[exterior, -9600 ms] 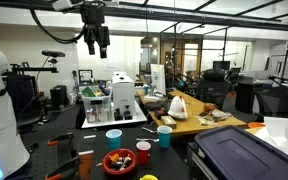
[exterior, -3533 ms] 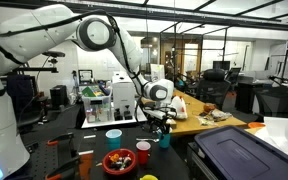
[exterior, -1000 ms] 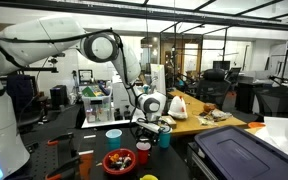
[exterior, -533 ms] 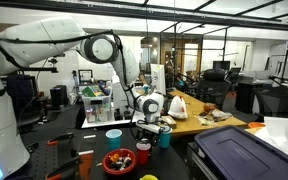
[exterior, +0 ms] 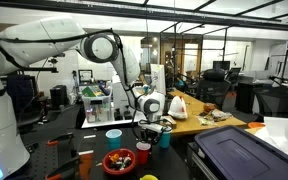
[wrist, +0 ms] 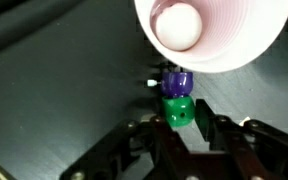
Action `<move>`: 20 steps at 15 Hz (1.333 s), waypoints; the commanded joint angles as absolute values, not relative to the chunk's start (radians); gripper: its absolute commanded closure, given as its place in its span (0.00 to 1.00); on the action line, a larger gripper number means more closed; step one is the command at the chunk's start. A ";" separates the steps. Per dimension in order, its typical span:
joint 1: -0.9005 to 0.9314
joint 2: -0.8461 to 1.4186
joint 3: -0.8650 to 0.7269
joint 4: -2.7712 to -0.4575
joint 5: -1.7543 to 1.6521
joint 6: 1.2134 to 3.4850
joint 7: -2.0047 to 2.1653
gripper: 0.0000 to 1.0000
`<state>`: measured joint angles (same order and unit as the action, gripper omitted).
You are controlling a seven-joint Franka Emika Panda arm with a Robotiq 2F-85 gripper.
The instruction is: Put the green doll in the red bowl
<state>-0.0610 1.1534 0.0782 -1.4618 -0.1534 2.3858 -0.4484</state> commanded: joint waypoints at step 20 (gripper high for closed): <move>-0.233 0.432 0.112 -1.982 0.140 2.237 -0.445 0.90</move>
<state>-0.2196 0.5389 0.1307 -1.8670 0.0865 2.2736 -0.4436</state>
